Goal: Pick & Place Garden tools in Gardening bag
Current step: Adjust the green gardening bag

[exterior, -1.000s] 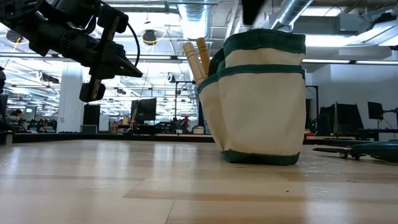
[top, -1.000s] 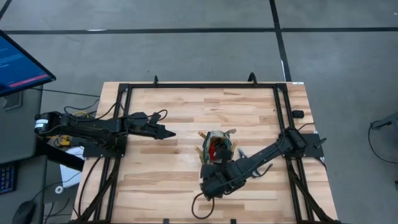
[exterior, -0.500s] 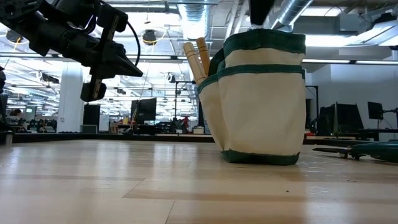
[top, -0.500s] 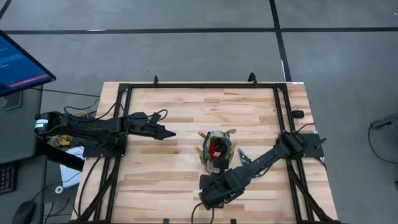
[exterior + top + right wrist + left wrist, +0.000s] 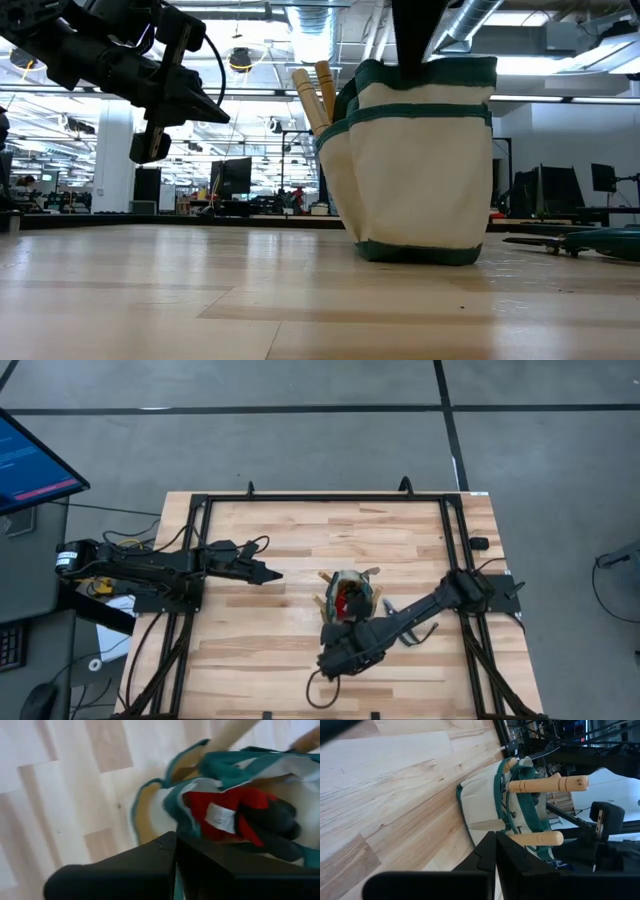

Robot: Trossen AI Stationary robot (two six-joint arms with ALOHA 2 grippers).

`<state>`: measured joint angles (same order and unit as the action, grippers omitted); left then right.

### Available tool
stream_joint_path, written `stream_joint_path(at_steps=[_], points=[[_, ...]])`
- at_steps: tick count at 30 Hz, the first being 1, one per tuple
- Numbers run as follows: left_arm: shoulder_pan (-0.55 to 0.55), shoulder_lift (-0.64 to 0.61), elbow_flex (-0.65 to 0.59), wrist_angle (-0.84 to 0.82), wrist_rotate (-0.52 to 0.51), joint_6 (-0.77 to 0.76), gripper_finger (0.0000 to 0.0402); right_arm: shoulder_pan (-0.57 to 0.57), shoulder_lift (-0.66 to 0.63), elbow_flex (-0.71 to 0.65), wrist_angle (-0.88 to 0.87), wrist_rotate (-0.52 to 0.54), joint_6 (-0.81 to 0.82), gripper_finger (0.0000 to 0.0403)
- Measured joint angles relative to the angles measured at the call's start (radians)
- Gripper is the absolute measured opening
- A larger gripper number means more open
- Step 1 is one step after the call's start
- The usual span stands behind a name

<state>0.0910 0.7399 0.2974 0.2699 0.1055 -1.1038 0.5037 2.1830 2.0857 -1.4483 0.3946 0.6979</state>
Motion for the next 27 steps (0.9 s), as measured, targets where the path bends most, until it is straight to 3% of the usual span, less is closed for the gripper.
stream_joint_path(at_steps=[27], points=[[0.0,0.0,0.0,0.001,0.0,-0.003,0.0004,-0.061,0.0,0.0,-0.033,0.053,0.01,0.0]])
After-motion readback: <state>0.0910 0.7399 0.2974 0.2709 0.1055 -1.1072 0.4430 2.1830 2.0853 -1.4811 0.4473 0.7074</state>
